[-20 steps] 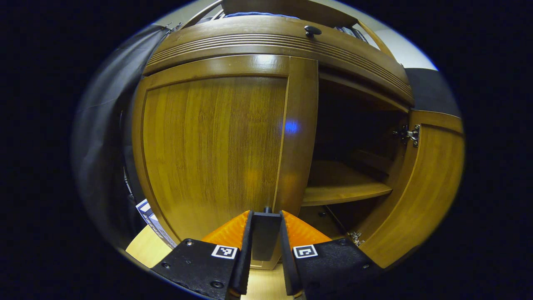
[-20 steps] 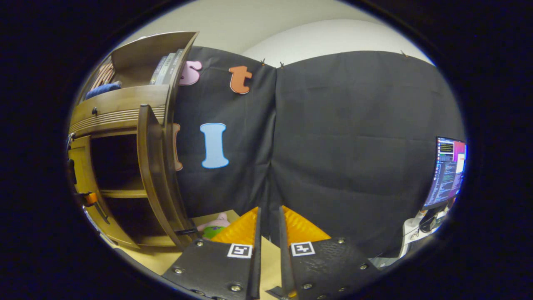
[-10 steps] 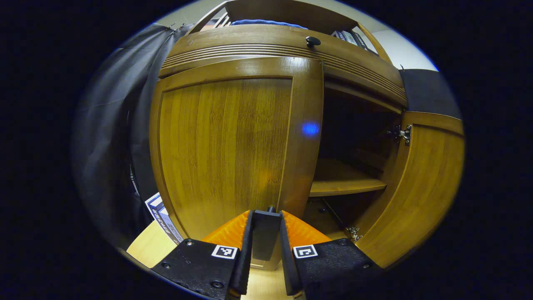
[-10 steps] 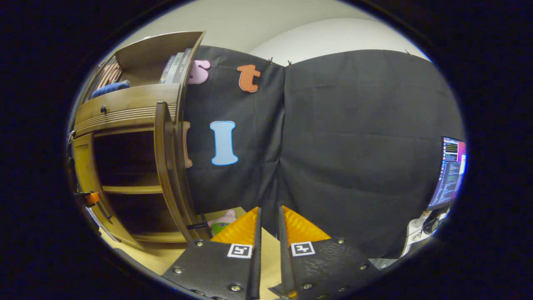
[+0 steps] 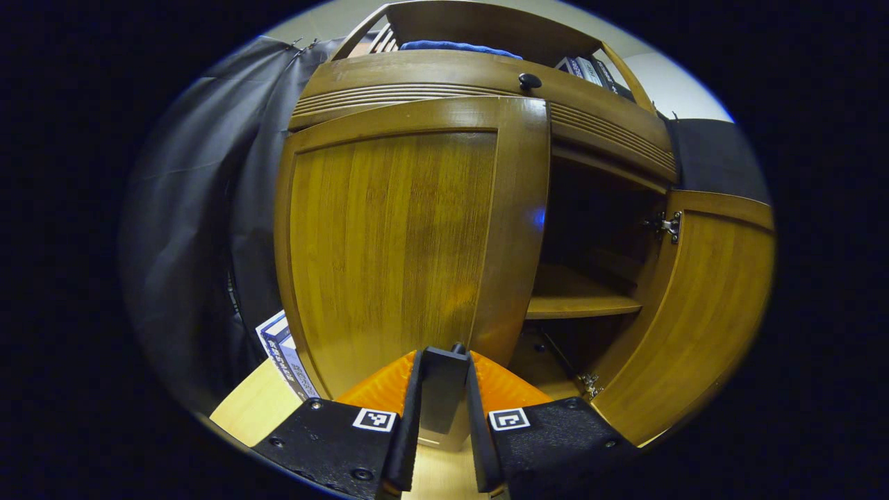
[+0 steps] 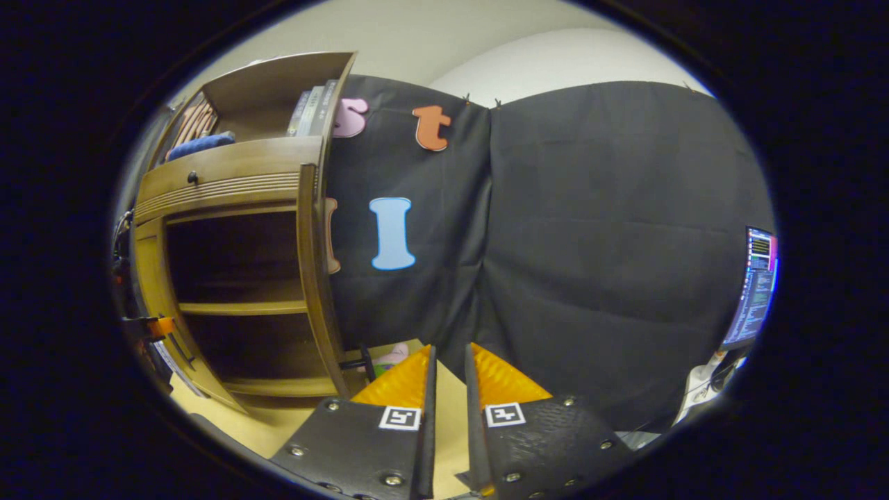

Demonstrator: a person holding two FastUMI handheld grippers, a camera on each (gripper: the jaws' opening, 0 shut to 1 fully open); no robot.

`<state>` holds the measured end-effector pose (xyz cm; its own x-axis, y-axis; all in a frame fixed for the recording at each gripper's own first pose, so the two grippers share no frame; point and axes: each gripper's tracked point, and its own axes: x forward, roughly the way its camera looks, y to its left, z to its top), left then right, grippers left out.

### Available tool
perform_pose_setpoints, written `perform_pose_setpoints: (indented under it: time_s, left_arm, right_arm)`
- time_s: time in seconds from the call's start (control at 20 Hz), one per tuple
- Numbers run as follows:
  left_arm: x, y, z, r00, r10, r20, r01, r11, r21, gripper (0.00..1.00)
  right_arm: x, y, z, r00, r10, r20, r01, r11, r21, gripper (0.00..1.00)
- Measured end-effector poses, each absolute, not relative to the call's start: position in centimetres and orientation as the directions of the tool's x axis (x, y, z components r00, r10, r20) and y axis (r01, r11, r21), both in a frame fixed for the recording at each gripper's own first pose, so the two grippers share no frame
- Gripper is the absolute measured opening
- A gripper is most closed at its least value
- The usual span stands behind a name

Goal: Open the right door of the double-door shoe cabinet with the right hand, and open the left door with the left hand.

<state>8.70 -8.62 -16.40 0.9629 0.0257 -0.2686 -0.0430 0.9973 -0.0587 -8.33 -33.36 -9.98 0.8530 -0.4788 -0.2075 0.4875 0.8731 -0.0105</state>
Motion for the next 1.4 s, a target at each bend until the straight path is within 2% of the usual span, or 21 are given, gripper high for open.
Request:
perform_pose_setpoints:
  time_s: [0.05, 0.15, 0.65, 0.7, 0.95, 1.05, 1.2, 1.4]
  left_arm:
    - [8.5, -8.5, -16.4, 0.963, 0.026, -0.269, -0.042, 0.998, -0.054, 0.31]
    - [8.1, -8.4, -16.3, 0.963, 0.027, -0.269, -0.044, 0.998, -0.055, 0.34]
    - [6.0, -7.1, -16.1, 0.965, 0.033, -0.261, -0.053, 0.996, -0.067, 0.31]
    - [5.7, -7.0, -16.1, 0.965, 0.034, -0.260, -0.054, 0.996, -0.071, 0.35]
    - [3.9, -5.8, -15.8, 0.966, 0.043, -0.255, -0.068, 0.994, -0.088, 0.33]
    - [3.2, -5.3, -15.7, 0.965, 0.048, -0.256, -0.076, 0.992, -0.098, 0.35]
    - [2.3, -4.7, -15.6, 0.965, 0.054, -0.258, -0.083, 0.991, -0.104, 0.30]
    - [1.3, -3.8, -15.5, 0.962, 0.075, -0.264, -0.109, 0.987, -0.115, 0.30]
  right_arm:
    - [-8.3, -32.9, -10.2, 0.858, -0.469, -0.211, 0.478, 0.878, -0.010, 0.20]
    - [-8.1, -32.5, -10.3, 0.865, -0.454, -0.215, 0.462, 0.887, -0.013, 0.20]
    - [-7.0, -29.3, -10.2, 0.902, -0.373, -0.216, 0.377, 0.926, -0.023, 0.20]
    - [-7.1, -29.2, -9.6, 0.906, -0.363, -0.217, 0.367, 0.930, -0.023, 0.20]
    - [-6.5, -27.6, -9.7, 0.922, -0.317, -0.221, 0.320, 0.947, -0.020, 0.20]
    - [-6.2, -27.1, -9.6, 0.927, -0.301, -0.223, 0.305, 0.952, -0.017, 0.20]
    - [-6.1, -26.3, -10.0, 0.932, -0.278, -0.231, 0.283, 0.959, -0.015, 0.20]
    - [-5.6, -25.1, -10.4, 0.941, -0.240, -0.240, 0.245, 0.969, -0.008, 0.20]
